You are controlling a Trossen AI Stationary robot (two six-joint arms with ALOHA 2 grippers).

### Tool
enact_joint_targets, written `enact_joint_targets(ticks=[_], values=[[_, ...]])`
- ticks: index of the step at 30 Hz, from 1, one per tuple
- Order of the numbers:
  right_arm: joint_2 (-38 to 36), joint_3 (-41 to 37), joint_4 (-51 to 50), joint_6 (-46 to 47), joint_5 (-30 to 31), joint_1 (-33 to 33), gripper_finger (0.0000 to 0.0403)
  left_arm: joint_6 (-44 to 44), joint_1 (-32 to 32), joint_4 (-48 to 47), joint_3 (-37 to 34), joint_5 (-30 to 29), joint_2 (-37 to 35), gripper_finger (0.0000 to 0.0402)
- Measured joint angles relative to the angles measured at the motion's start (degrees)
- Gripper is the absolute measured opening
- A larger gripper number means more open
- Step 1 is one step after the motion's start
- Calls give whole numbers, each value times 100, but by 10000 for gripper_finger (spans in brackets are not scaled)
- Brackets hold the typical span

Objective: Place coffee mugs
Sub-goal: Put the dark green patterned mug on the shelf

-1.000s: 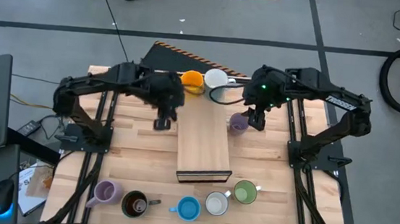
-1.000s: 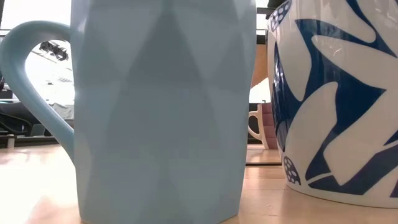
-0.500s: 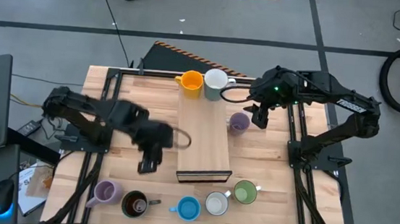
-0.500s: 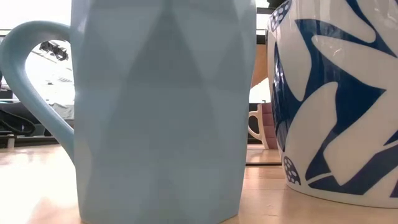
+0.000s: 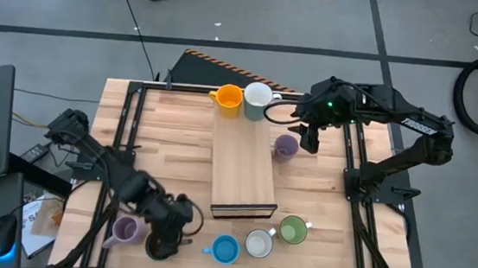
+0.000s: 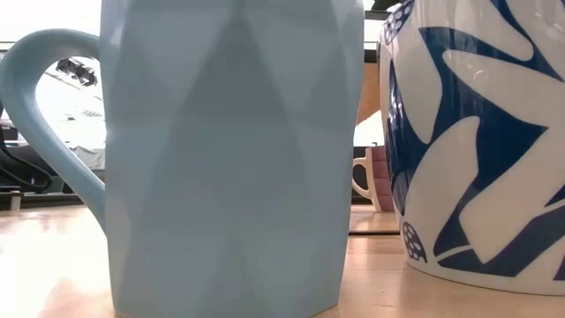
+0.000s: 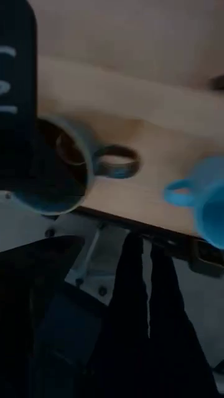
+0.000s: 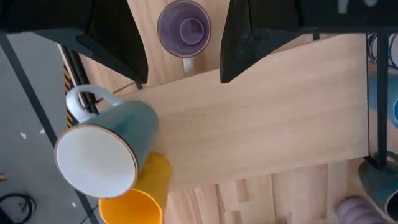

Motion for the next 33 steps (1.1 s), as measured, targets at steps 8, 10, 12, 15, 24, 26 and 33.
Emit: enact_joint_targets(ticks=[8,10,12,15,24,26,33], values=[[0,0,58,-303,-108,0,206,-1117,-884,631,-220,-214,100,119],[0,0,60,-316,-151,0,206,-1142,-1136,710,-231,-379,181,117],[0,0,62,-316,-153,0,206,-1137,-1319,836,-168,-425,322,114],[2,0,62,-281,-153,0,206,-1061,-1550,599,81,-500,660,102],[4,2,64,-165,-153,0,206,-338,-1765,-1132,1116,-1346,1435,74],[4,2,84,-163,-154,0,206,-230,-1831,-1084,1104,-1389,1502,74],[4,4,312,-158,-154,0,206,-217,-2094,-1115,1074,-1423,1661,119]])
